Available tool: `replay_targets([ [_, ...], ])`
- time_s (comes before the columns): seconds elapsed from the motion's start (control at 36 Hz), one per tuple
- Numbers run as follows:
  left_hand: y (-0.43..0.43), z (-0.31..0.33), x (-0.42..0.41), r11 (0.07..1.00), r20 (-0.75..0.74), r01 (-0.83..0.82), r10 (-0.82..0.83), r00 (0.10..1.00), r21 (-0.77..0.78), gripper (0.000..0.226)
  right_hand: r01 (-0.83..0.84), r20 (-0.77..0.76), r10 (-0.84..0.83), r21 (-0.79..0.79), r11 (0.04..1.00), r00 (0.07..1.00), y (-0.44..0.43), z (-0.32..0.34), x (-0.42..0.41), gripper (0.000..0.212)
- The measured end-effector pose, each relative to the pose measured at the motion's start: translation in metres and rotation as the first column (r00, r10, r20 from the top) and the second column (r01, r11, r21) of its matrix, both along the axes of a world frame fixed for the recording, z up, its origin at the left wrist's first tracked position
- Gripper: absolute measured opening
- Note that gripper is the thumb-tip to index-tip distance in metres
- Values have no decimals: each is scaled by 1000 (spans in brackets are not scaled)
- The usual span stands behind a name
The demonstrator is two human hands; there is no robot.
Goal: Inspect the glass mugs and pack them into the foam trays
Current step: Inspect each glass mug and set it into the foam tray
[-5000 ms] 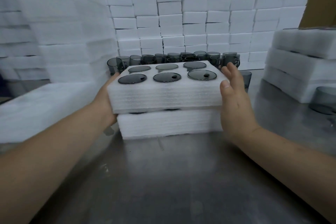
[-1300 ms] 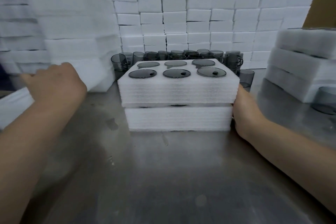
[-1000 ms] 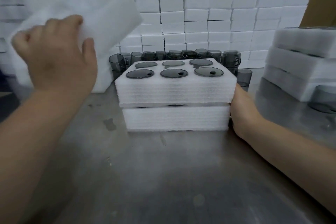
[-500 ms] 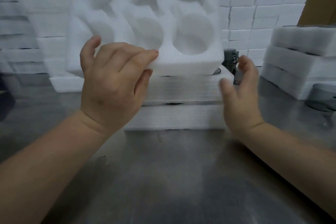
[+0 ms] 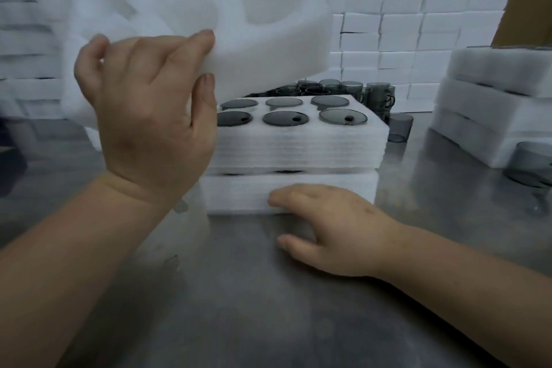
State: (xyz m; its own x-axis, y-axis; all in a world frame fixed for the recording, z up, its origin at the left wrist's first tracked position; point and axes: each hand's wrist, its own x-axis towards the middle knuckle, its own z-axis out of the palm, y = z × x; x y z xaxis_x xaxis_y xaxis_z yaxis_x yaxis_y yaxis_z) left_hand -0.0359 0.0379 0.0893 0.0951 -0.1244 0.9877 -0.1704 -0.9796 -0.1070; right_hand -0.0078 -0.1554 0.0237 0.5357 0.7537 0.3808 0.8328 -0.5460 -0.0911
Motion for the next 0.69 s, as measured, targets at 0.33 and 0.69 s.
replay_targets([
  [0.33,-4,3,-6,997,-11,43,-42,999,57,32,-39,-71,38,-19,999,997,7,-10,9,67],
  [0.69,-10,-12,3,990,-64,87,-80,995,114,21,116,-28,-129,649,752,991,-10,-4,16,19],
])
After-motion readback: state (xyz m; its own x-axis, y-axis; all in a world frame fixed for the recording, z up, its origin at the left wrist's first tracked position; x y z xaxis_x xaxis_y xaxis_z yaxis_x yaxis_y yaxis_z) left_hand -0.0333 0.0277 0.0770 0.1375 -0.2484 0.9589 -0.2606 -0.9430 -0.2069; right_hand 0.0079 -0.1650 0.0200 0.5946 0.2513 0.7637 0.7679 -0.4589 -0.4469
